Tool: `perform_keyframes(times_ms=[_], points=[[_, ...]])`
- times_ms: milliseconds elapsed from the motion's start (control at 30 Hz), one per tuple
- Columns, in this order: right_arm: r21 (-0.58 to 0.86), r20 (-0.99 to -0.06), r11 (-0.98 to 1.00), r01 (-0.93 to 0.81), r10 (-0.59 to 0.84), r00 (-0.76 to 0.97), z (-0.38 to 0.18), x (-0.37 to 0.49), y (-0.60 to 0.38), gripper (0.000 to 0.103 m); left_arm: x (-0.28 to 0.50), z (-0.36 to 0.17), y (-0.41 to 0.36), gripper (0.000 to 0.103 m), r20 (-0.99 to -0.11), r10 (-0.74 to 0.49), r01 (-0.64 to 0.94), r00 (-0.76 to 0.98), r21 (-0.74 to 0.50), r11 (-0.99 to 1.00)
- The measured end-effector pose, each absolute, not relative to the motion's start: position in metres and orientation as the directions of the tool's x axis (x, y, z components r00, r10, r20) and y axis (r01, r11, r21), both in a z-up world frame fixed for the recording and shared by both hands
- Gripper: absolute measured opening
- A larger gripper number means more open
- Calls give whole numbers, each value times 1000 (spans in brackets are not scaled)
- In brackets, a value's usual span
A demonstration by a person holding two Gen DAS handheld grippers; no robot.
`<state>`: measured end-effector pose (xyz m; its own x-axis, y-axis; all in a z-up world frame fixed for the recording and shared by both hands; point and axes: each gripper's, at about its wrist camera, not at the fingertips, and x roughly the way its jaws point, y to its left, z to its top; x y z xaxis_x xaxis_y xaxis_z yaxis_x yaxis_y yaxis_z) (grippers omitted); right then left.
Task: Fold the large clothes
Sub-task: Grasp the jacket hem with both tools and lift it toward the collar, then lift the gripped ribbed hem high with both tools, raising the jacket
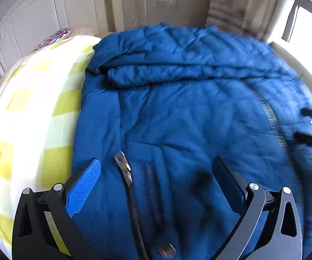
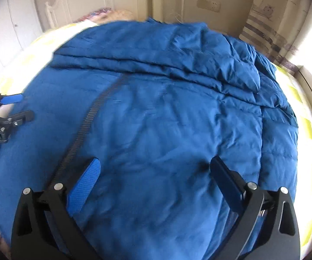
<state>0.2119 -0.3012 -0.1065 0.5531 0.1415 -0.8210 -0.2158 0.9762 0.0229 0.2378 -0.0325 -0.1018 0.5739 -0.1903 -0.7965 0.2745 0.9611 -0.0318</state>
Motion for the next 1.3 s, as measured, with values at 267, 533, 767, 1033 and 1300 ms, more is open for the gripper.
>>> perform_keyframes(times_ms=[267, 533, 767, 1033, 1300], points=[[19, -828, 953, -304, 185, 529, -121, 175, -287, 101, 202, -119, -48, 99, -827, -204, 362, 523, -1, 932], [6, -829, 952, -305, 175, 530, -120, 178, -288, 101, 205, -121, -49, 99, -829, -192, 355, 525, 7, 935], [-24, -815, 969, -247, 124, 566, -108, 144, -281, 100, 181, -101, -38, 98, -820, -298, 338, 490, -136, 931], [4, -770, 945, -326, 211, 602, -130, 61, -294, 100, 117, -126, -46, 99, -803, -256, 441, 538, 10, 897], [-18, -714, 982, -188, 119, 690, -100, 14, -335, 100, 100, -102, -15, 99, -759, -231, 343, 609, -11, 939]])
